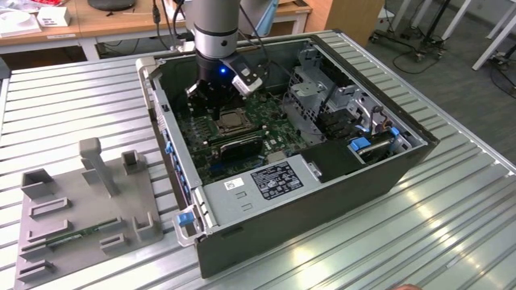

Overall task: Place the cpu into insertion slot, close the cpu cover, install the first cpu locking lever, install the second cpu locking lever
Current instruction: 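Install the first cpu locking lever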

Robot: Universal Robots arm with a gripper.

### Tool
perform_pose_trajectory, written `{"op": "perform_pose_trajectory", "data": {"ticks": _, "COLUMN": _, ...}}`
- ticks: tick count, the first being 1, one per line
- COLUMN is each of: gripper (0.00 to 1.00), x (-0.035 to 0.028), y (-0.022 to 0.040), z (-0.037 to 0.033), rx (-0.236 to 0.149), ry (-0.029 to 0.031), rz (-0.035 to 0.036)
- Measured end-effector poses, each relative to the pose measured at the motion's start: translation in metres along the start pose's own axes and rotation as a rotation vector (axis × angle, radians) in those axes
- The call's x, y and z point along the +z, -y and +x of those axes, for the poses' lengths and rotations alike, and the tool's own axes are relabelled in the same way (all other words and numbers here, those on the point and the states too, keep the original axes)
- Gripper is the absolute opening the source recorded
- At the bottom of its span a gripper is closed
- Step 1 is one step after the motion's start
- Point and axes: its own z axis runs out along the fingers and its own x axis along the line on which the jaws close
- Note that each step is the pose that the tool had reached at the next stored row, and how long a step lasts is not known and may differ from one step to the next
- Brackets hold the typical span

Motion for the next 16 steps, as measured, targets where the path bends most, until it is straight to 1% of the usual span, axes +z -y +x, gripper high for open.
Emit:
{"op": "perform_pose_trajectory", "data": {"ticks": 4, "gripper": 0.11, "x": -0.0001, "y": 0.0001, "z": 0.0019, "rx": 0.000, "ry": 0.0002, "rz": 0.0001}}
{"op": "perform_pose_trajectory", "data": {"ticks": 10, "gripper": 0.11, "x": 0.0000, "y": 0.0000, "z": 0.0100, "rx": 0.000, "ry": 0.0022, "rz": 0.0000}}
{"op": "perform_pose_trajectory", "data": {"ticks": 16, "gripper": 0.11, "x": -0.0003, "y": 0.0000, "z": 0.0103, "rx": 0.000, "ry": 0.0021, "rz": 0.0001}}
